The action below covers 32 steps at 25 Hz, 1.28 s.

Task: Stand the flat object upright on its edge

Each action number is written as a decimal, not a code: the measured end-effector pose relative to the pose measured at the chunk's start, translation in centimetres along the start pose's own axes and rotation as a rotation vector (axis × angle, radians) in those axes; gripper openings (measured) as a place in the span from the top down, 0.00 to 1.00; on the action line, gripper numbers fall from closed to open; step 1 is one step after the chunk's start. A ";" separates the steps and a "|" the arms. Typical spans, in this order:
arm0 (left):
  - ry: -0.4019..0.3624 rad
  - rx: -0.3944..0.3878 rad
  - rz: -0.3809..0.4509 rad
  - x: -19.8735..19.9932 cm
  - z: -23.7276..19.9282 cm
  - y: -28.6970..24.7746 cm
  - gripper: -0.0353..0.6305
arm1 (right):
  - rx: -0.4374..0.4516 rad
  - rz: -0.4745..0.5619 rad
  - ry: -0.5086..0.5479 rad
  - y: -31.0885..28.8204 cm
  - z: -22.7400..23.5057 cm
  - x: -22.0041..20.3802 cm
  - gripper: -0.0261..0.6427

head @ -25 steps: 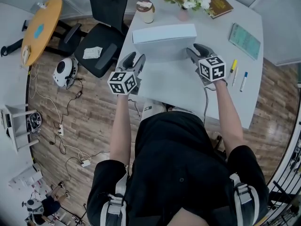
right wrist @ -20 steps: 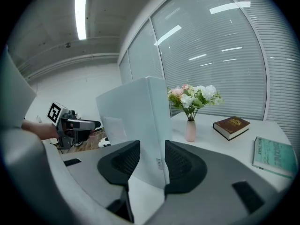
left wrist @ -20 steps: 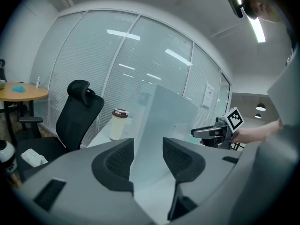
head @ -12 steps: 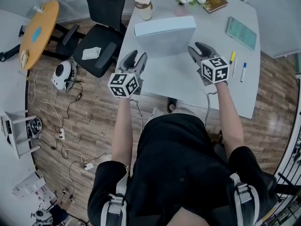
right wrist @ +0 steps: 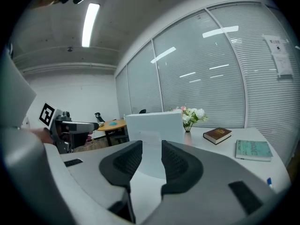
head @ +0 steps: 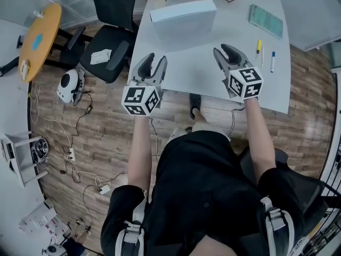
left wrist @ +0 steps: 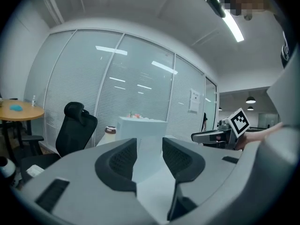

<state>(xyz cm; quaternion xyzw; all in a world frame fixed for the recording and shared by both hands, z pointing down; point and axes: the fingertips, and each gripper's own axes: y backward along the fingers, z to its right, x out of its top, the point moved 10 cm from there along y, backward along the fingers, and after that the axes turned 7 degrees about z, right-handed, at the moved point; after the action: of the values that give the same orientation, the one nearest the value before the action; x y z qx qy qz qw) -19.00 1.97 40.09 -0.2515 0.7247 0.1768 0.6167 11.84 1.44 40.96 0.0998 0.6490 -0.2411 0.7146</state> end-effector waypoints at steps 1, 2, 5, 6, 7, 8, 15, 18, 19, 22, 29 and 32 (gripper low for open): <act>-0.002 -0.001 0.010 0.2 0.5 0.7 0.67 | -0.002 0.006 0.006 0.7 -0.7 0.0 0.75; -0.003 -0.002 0.023 0.5 0.9 1.4 0.68 | -0.003 0.012 0.012 1.5 -1.3 0.1 0.75; -0.006 -0.001 0.063 1.4 2.4 3.4 0.74 | -0.005 0.040 0.022 3.7 -3.0 0.5 0.80; -0.006 0.003 0.073 1.7 2.9 4.1 0.76 | -0.004 0.051 0.021 4.5 -3.6 0.7 0.83; -0.005 0.008 0.081 2.0 3.4 4.9 0.78 | -0.003 0.061 0.019 5.3 -4.2 0.9 0.87; -0.002 0.012 0.088 2.3 3.9 5.7 0.81 | -0.004 0.072 0.015 6.1 -4.9 1.2 0.89; -0.014 -0.002 0.102 3.3 6.7 9.8 0.89 | -0.005 0.155 0.021 10.8 -8.5 2.6 0.94; -0.010 0.007 0.114 3.8 7.4 11.0 0.89 | 0.006 0.177 0.027 12.3 -9.7 3.3 0.94; -0.009 0.006 0.118 3.8 7.5 11.3 0.89 | 0.018 0.181 0.015 12.5 -10.0 3.4 0.94; -0.016 0.004 0.122 3.9 8.2 12.1 0.90 | 0.061 0.185 -0.025 13.2 -10.8 3.5 0.94; -0.024 0.004 0.128 4.5 9.9 13.0 0.90 | 0.104 0.188 0.011 15.0 -12.9 4.4 0.94; -0.013 0.003 0.124 4.4 10.4 13.2 0.90 | 0.101 0.174 0.029 15.8 -13.4 4.4 0.94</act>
<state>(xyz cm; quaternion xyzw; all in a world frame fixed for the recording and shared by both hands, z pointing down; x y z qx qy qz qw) -18.81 17.96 33.19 -0.2040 0.7351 0.2154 0.6096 7.74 20.21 32.17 0.1955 0.6352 -0.2090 0.7174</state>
